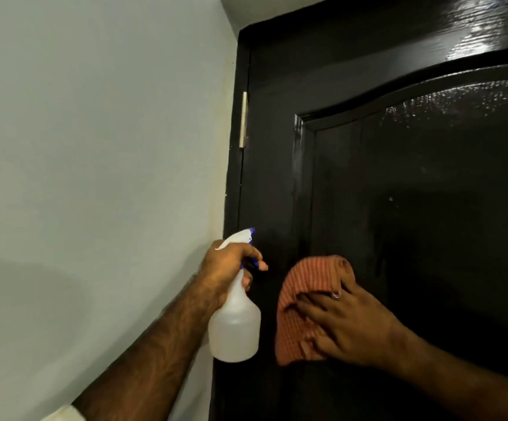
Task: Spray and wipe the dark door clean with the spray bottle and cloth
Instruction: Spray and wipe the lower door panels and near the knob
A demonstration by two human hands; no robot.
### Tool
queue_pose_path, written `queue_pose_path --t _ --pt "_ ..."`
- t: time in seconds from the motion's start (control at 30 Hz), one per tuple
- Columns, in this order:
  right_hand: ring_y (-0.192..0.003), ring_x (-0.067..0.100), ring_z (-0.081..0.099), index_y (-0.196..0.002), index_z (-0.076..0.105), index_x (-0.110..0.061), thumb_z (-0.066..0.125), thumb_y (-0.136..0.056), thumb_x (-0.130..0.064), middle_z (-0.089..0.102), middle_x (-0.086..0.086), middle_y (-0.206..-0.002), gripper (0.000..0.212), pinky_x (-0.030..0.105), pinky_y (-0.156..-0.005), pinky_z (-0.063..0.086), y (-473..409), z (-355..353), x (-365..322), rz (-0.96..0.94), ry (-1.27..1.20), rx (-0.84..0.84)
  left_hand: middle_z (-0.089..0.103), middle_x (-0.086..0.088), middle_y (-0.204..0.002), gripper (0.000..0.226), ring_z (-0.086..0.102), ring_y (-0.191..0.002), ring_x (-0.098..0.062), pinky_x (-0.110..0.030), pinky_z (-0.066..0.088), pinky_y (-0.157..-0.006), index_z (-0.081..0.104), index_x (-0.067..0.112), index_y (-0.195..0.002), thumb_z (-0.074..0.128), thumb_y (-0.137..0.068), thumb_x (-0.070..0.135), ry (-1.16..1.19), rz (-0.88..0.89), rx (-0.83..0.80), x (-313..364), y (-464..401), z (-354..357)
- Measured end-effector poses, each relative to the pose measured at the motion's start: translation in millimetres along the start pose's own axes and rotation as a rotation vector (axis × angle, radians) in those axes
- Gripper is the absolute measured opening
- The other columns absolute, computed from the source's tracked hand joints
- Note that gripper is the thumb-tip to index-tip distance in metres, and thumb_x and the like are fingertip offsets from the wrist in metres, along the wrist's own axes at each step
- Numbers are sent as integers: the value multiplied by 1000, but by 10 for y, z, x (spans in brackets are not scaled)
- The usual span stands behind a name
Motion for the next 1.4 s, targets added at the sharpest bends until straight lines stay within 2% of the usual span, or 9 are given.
queue_pose_path --t 0.1,0.23,0.37,0.7,0.83,0.97,1.17,1.3,1.4 --pt "-124 25 70 -136 72 -27 62 -86 -68 73 1 -134 65 65 -117 24 -150 -102 218 -72 44 65 79 -24 -91 32 51 -42 -21 -30 47 -47 67 -5 -119 67 -90 9 -22 -4 30 110 13 -148" --pt "-133 33 59 -148 62 -27 45 -94 -68 63 7 -147 69 66 -123 13 -962 -703 1287 274 81 143 80 -21 -92 47 56 -42 -18 -29 50 -46 59 2 -136 69 -91 10 -53 26 69 407 -64 -277" --pt "-151 39 31 -161 41 -33 20 -92 -71 38 9 -165 82 67 -125 8 -1879 -996 1699 419 78 88 80 -21 -91 31 53 -41 -17 -30 48 -46 67 0 -122 67 -92 9 -36 49 106 641 -74 -368" --pt "-164 25 16 -165 31 -38 32 -105 -67 30 -5 -173 67 43 -109 -45 -1573 -303 177 -294 -48 -85 77 -19 -100 62 63 -65 -27 -27 50 -46 68 6 -121 76 -61 19 -109 146 164 921 -258 -357" --pt "-156 26 37 -162 39 -38 38 -101 -71 47 -3 -165 70 52 -124 -17 -2073 -830 892 -195 29 166 79 -21 -95 58 59 -50 -24 -25 48 -46 67 4 -121 76 -64 12 -121 153 119 1258 -351 -269" --pt "-157 28 32 -160 44 -38 39 -97 -70 43 -4 -167 70 57 -129 8 -2554 -1042 1518 -192 89 93 80 -21 -97 68 62 -58 -28 -26 47 -45 70 11 -122 73 -54 8 -121 224 101 1677 -427 -180" --pt "-157 14 24 -150 58 -33 49 -95 -66 46 -10 -163 64 43 -132 15 -2572 -1175 1730 -264 -22 -72 80 -21 -90 41 61 -43 -21 -27 47 -44 67 4 -115 68 -75 -2 -81 211 33 2013 -527 -5" --pt "-156 22 32 -148 62 -31 30 -86 -75 51 -2 -162 82 48 -130 20 -2781 -1476 2307 -159 90 76 77 -24 -85 19 54 -37 -20 -26 44 -44 69 3 -94 59 -81 -5 -88 257 10 2177 -541 157" --pt "-159 27 28 -152 56 -38 9 -80 -78 42 0 -168 95 48 -131 12 -3047 -1678 2632 14 171 117 79 -25 -96 32 58 -40 -18 -29 45 -49 67 7 -113 58 -84 -4 -125 270 -9 2349 -632 300"
Point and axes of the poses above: each hand's wrist, its own y-axis away from the middle knuckle, its own z-axis out of the palm, x = y × z, the point moved 10 cm from there along -y, towards the middle knuckle
